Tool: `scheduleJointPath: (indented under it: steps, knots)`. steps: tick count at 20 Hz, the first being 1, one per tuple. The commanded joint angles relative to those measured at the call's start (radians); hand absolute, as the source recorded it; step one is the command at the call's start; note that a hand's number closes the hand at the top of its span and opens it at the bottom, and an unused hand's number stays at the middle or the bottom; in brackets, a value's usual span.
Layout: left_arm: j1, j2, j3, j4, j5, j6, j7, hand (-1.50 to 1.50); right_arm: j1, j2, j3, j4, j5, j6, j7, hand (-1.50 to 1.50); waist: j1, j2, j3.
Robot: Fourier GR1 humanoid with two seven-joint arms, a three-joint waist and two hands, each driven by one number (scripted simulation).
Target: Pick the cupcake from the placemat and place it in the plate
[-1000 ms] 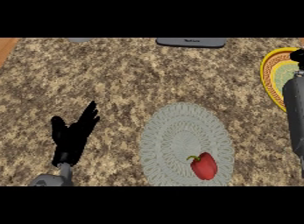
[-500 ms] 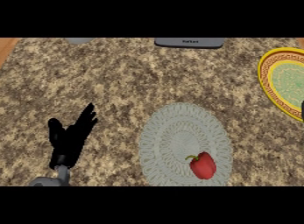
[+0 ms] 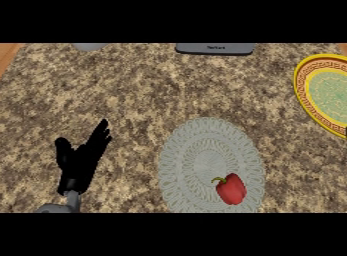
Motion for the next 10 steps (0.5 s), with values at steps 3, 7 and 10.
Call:
scheduleJointPath:
  steps: [3,7,10]
  knots:
    - [0.001,0.016,0.011,-0.011,0.008,-0.012,0.024,0.00,-0.004,-0.045,-0.052,0.124,-0.257,-0.064,-0.238,-1.50,0.002,0.002,0.004]
    - [0.036,0.013,0.005,-0.012,0.010,-0.022,0.002,0.00,-0.015,-0.029,-0.043,0.071,-0.393,-0.145,-0.437,-1.50,-0.004,-0.004,0.003]
    - [0.019,-0.001,0.001,-0.014,-0.006,0.003,0.010,0.00,-0.027,-0.013,-0.032,0.002,-0.456,-0.242,-0.514,-1.50,-0.007,-0.006,0.002]
